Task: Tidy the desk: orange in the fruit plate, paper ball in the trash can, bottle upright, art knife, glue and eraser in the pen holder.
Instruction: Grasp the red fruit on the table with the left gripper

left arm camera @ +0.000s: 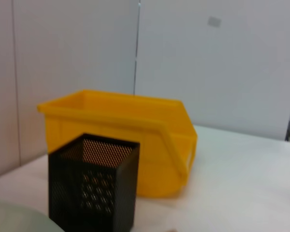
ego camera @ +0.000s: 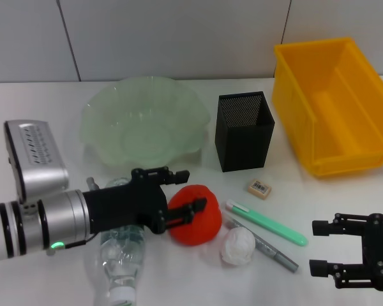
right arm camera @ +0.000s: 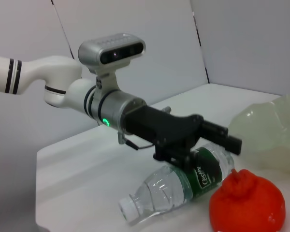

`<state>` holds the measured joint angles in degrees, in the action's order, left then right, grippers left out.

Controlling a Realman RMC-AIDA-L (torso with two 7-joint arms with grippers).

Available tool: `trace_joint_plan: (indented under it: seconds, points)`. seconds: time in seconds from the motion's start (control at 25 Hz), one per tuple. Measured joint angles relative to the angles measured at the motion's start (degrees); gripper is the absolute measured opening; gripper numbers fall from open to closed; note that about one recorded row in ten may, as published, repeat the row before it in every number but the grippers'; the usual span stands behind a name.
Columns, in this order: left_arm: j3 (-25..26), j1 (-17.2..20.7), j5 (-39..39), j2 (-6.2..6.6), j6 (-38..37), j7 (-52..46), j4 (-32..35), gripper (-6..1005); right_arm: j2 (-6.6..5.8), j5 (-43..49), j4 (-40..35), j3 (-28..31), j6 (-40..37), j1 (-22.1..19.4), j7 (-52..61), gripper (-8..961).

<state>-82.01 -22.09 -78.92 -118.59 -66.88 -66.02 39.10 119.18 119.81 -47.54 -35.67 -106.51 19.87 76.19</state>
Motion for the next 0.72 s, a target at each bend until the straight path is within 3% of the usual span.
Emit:
trace_joint_plan:
  seconds: [0.16, 0.4, 0.72]
  points:
    - [-2.29, -1.39, 0.0, -0.13, 2.61, 0.43, -2.42, 608, 0.0, 0.02, 0.65, 0.01, 0.0, 0.12, 0.01, 710]
    - [-4.84, -3.58, 0.41, -0.52, 6.9, 0.73, -4.98, 832, -0.06, 0.33, 1.4, 0.03, -0.01, 0.63, 0.0, 708]
    - [-10.15, -3.43, 3.24, -0.59, 12.93, 1.73, -4.51, 781, -0.01, 0.35, 1.5, -0.08, -0.02, 0.55, 0.04, 706]
